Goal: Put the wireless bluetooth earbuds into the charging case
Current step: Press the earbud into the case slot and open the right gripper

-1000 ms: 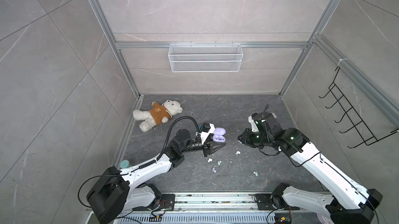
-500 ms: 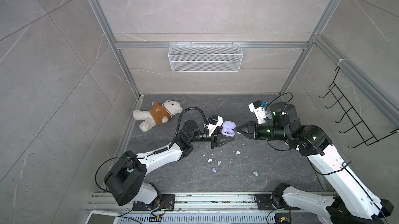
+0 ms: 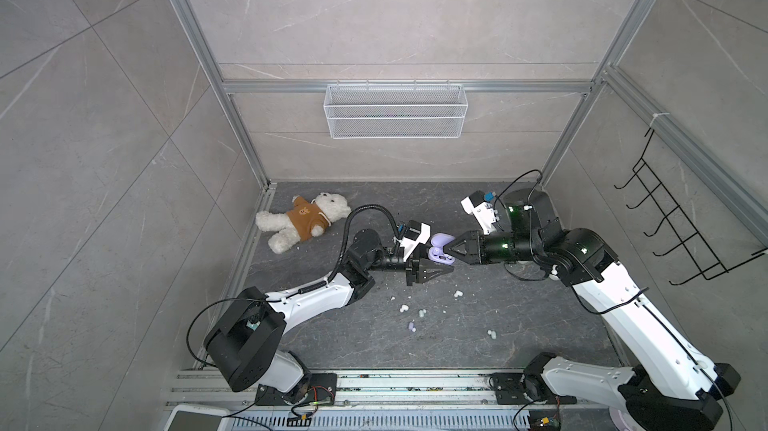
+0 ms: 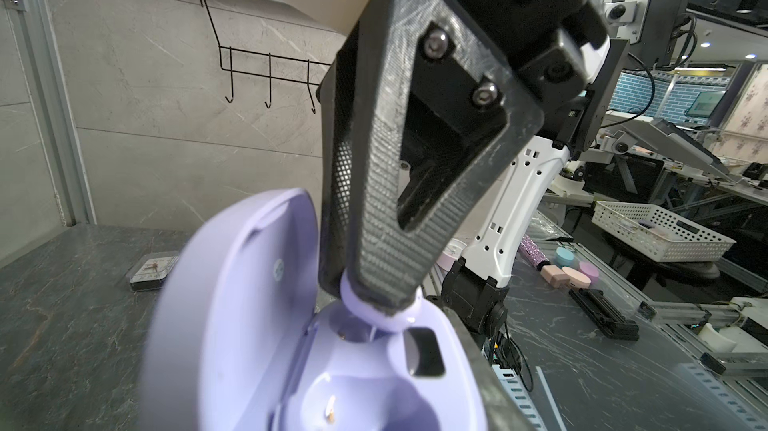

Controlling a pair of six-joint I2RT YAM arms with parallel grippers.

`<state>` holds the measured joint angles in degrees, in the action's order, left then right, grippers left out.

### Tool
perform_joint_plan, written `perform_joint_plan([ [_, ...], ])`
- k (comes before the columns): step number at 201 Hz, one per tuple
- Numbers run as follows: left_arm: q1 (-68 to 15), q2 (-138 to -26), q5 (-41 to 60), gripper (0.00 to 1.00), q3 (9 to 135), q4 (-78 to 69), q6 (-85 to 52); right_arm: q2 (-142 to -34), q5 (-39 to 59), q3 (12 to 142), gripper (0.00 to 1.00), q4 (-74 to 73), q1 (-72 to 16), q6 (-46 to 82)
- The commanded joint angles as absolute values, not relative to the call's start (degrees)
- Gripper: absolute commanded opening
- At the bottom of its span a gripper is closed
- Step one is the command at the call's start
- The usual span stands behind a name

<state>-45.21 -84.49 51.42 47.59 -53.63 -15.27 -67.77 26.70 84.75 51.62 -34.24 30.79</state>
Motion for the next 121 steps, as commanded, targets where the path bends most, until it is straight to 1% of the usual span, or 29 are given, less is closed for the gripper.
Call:
perform_joint_plan([
  [1,-44.91,-83.61,52.82,0.28,49.65,-58.01,-16.35,-67.50,27.77,85.40,0.10,51.16,-34.03,29.78],
  [77,-44.93,-82.71,52.14,0.28,49.02,-59.48,-16.35,-67.17,28.65,84.29,0.10,52.53,-34.04,30.32],
  [121,-44.98,-82.05,52.03,0.28,48.64,-59.68,-16.19,-67.80,28.57,84.67,0.12,53.50,-34.10,29.65],
])
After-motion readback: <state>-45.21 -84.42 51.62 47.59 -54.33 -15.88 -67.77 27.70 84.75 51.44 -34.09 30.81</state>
